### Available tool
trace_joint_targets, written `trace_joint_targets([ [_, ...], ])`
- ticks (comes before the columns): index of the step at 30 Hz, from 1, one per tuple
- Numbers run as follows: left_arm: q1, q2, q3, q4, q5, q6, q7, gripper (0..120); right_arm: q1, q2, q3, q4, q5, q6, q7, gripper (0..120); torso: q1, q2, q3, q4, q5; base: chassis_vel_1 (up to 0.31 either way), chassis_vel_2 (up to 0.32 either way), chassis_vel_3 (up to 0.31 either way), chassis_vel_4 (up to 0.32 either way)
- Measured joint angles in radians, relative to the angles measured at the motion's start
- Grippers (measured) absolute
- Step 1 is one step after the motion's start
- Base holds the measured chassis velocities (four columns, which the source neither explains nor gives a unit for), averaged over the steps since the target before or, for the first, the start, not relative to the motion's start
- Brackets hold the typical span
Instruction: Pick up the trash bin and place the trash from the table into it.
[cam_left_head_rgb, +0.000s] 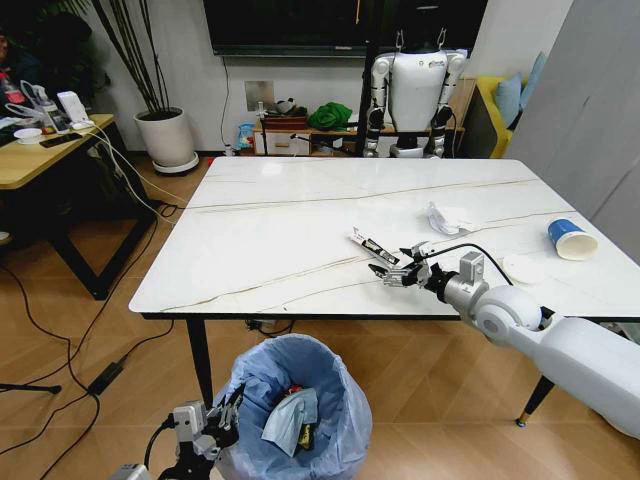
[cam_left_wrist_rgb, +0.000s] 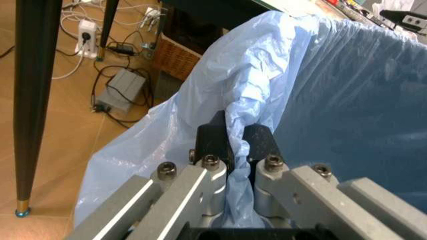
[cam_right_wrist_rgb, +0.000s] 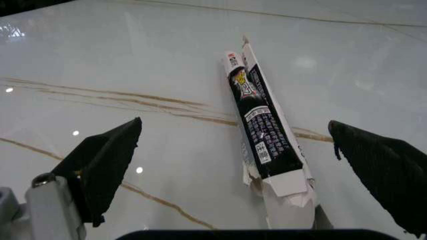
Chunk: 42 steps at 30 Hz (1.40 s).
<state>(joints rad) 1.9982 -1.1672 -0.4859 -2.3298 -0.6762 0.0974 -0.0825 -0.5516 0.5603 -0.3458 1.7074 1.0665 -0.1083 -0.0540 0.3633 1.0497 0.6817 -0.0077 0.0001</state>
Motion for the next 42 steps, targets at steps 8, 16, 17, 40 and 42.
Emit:
trace_joint_targets([
  [8, -0.001, -0.003, 0.001, 0.004, -0.002, 0.0, -0.001, 0, 0.01, 0.008, -0.009, -0.038, 0.005, -0.001, -0.015, 100, 0.0, 0.0, 0.0, 0.0, -0.0001, 0.0, 0.0, 0.0, 0.0],
  [16, 0.0, -0.003, -0.001, 0.005, -0.002, 0.0, -0.002, 0, 0.005, 0.002, -0.008, -0.054, 0.012, 0.0, -0.033, 73, 0.0, 0.0, 0.0, 0.0, -0.0002, 0.0, 0.0, 0.0, 0.0],
  [17, 0.0, -0.004, -0.001, 0.005, -0.002, 0.0, -0.002, 0, 0.003, 0.001, -0.008, -0.054, 0.013, 0.0, -0.034, 67, 0.0, 0.0, 0.0, 0.0, -0.0002, 0.0, 0.0, 0.0, 0.0],
  [40, -0.021, 0.007, 0.005, 0.018, -0.019, 0.001, -0.005, 0, 0.002, -0.014, -0.015, -0.044, 0.028, -0.001, -0.038, 0, 0.0, 0.0, 0.0, 0.0002, -0.0002, 0.0, 0.0, 0.0, 0.0],
  [42, -0.024, 0.011, 0.011, 0.02, -0.021, 0.001, -0.008, 0, -0.016, -0.024, 0.007, -0.029, 0.02, 0.0, -0.041, 0, 0.0, 0.0, 0.0, 0.0002, 0.0001, 0.0, 0.0, 0.0, 0.0],
])
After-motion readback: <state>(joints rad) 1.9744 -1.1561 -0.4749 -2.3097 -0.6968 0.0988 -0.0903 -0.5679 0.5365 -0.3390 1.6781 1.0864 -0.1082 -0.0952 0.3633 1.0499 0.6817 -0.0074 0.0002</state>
